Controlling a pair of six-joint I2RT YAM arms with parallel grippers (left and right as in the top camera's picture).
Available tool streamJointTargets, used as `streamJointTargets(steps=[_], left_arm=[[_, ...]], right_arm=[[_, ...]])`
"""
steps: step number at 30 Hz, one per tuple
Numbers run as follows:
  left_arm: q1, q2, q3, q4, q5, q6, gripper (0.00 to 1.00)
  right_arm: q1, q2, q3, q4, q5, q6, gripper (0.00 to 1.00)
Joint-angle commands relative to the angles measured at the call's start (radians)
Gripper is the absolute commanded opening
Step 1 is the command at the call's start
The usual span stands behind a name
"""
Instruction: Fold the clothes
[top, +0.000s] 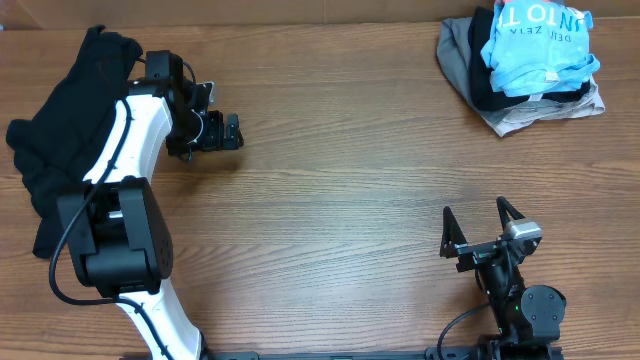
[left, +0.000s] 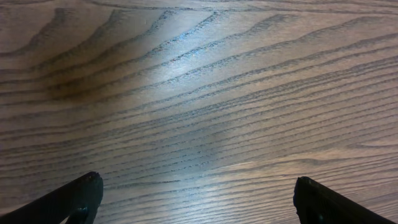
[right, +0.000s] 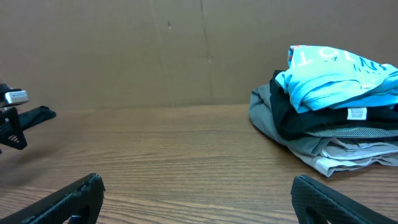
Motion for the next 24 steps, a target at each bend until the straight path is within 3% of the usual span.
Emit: streamJointTargets(steps=[1, 19, 24], left_arm=[[-0.005, 0.005, -0.004, -0.002, 0.01, -0.008, 1.0], [-0.006, 0.003, -0.004, -0.002, 0.01, -0.008, 1.0], [-0.022, -0.065, -0.004, -0.002, 0.01, -0.008, 1.0]], right_arm=[[0.005, -0.012, -0.011, 0.008, 0.0, -0.011, 1.0], [0.005, -0.012, -0.011, 0.008, 0.0, -0.011, 1.0], [0.005, -0.012, -0.011, 0.008, 0.0, -0.01, 1.0]])
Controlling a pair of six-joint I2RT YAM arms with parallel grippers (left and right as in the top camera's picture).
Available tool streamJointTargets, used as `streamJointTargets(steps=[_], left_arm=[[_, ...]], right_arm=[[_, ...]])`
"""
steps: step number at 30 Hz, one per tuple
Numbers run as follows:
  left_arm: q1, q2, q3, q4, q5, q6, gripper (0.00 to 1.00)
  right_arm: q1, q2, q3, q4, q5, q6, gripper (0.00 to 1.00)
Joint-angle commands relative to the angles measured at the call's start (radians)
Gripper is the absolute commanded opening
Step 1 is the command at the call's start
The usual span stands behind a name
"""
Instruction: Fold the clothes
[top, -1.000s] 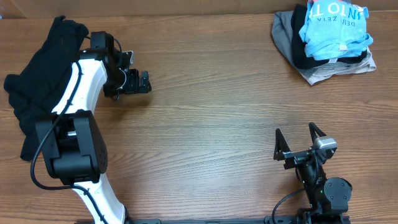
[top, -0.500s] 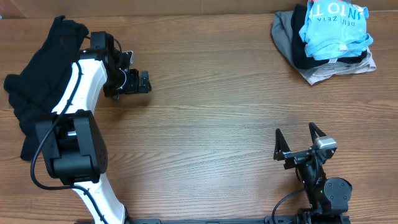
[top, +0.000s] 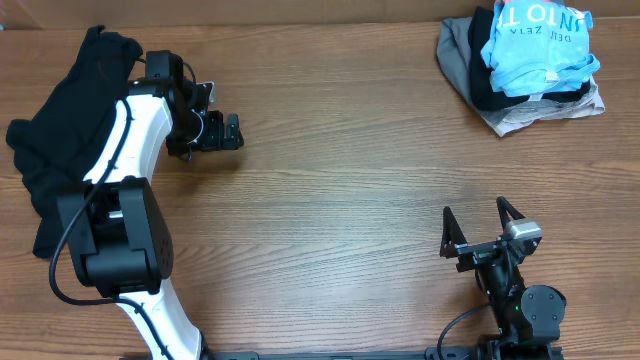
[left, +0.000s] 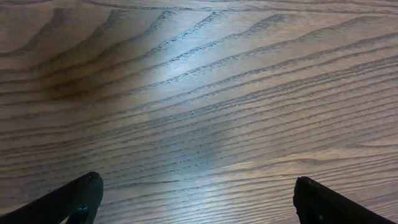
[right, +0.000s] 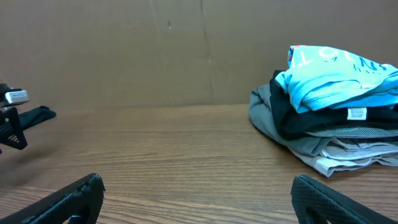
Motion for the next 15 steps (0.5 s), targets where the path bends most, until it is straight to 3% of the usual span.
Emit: streamJointTargets(steps=[1, 15], left_arm=[[-0.026, -0.097, -0.004, -0.002, 0.01, -0.008, 1.0], [-0.105, -0.755, -0.004, -0.019, -0.028, 0.007, 1.0]], right_arm=[[0.005, -0.012, -0.011, 0.008, 0.0, -0.011, 1.0], [0.005, -0.012, -0.011, 0.008, 0.0, -0.01, 1.0]])
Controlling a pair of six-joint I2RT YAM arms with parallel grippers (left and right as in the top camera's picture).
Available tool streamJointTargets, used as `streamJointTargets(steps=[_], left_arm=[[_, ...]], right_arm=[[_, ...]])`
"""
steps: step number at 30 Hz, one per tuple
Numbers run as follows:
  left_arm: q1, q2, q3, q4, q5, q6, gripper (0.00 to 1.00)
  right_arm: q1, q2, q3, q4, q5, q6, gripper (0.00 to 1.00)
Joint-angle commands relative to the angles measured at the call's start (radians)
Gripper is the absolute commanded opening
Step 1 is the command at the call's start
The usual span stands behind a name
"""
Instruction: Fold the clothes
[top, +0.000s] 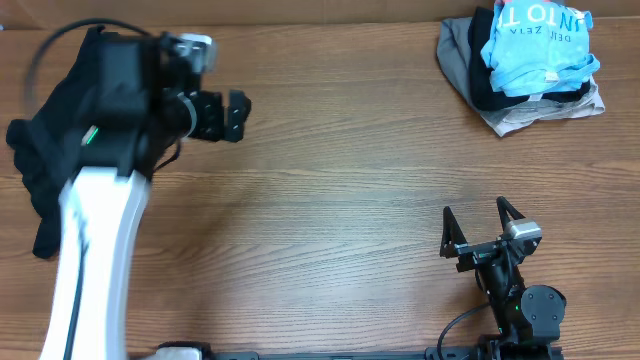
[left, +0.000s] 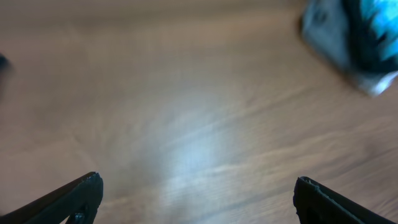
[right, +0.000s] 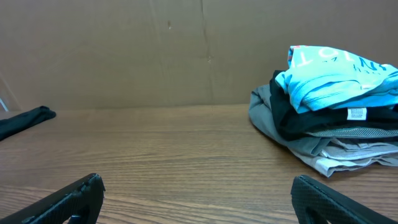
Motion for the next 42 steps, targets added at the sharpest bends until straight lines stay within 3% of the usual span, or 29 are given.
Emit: streamJointTargets(steps=[1, 6, 10, 20, 25, 33, 42], left_arm=[[0.007, -0.148, 0.007, -0.034, -0.072, 0.01, 1.0], [0.007, -0.369, 0.007, -0.04, -0.169, 0.009, 1.0], [0.007, -0.492, -0.045, 0.099, -0.172, 0.0, 1.0], [0.04, -0.652, -0.67, 0.968, -0.115, -0.143, 1.0], [0.04, -0.689, -0.944, 1.22, -0.117, -0.147, 1.0], [0.07, -0.846, -1.189, 1.323, -0.137, -0.137, 1.0], [0.084, -0.988, -1.317, 1.333, -0.169, -0.137, 1.0]], right_arm=[[0.005, -0.012, -0.011, 0.007, 0.0, -0.01, 1.0], [0.005, -0.012, -0.011, 0.007, 0.0, -0.01, 1.0], [0.005, -0.012, -0.011, 0.007, 0.0, -0.01, 1.0], [0.005, -0.012, -0.011, 0.007, 0.0, -0.01, 1.0], [0.005, -0.012, -0.011, 0.007, 0.0, -0.01, 1.0], [0.005, -0.012, -0.011, 0.007, 0.0, -0.01, 1.0], [0.005, -0.012, -0.011, 0.007, 0.0, -0.01, 1.0]])
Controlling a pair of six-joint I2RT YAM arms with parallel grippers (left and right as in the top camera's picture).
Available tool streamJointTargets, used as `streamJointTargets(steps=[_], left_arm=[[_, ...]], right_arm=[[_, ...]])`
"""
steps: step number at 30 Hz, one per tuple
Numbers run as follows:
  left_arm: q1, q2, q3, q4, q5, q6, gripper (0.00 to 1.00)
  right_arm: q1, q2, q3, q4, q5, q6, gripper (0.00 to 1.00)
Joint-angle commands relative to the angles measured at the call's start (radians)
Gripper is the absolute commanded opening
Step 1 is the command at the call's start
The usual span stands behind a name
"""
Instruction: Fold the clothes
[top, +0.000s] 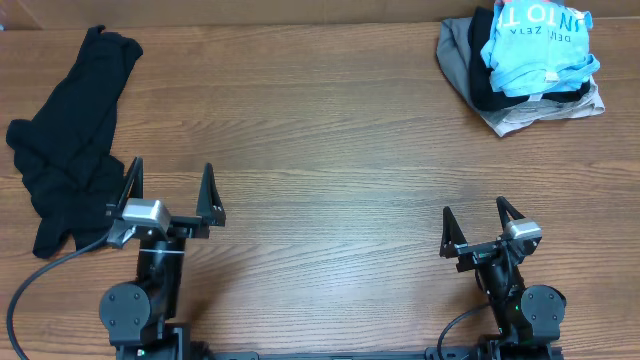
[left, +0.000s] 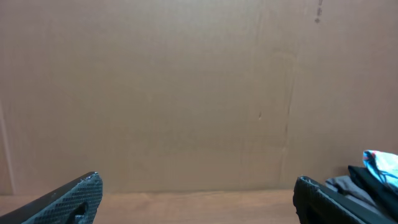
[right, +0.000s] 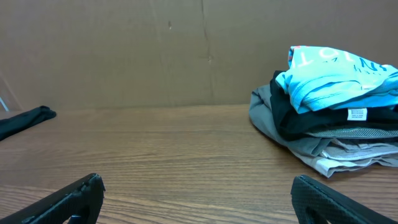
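Observation:
A crumpled black garment (top: 65, 135) lies unfolded at the table's far left; its tip (right: 28, 117) shows in the right wrist view. At the far right corner sits a stack of folded clothes (top: 525, 60) with a light blue shirt on top (right: 336, 81); its edge (left: 379, 171) peeks into the left wrist view. My left gripper (top: 167, 185) rests near the front left, open and empty, facing the back wall. My right gripper (top: 482, 227) rests at the front right, open and empty.
A brown cardboard wall (left: 186, 87) runs along the table's far edge. The wooden tabletop (top: 330, 160) stretches between the black garment and the folded stack.
My left arm has gone from reaching out near the black garment at the back left to a rest pose at the front left, gripper open. The right arm has not moved.
My left arm was stretched out beside the black garment with its open gripper over bare wood, and held there. Then it was lifted and swinging, its view blurred. Now it sits at rest at the front left. The right arm and both piles stayed put.

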Motion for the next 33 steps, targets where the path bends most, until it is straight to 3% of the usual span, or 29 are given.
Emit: streamJointTargets(steps=[1, 10, 15, 25, 33], left_arm=[[0.018, -0.052, -0.046, 0.005, -0.019, -0.005, 1.0], [0.018, -0.257, -0.171, -0.033, -0.019, -0.008, 1.0], [0.035, -0.366, -0.278, -0.032, -0.019, -0.067, 1.0], [0.05, -0.423, -0.279, -0.211, -0.02, -0.082, 1.0], [0.049, -0.419, -0.278, -0.468, -0.02, -0.082, 1.0]], right_arm=[[0.005, -0.012, -0.011, 0.007, 0.0, -0.008, 1.0], [0.005, -0.012, -0.011, 0.007, 0.0, -0.008, 1.0], [0.005, -0.012, -0.011, 0.007, 0.0, -0.008, 1.0], [0.005, -0.012, -0.011, 0.007, 0.0, -0.008, 1.0], [0.005, -0.012, -0.011, 0.007, 0.0, -0.008, 1.0]])
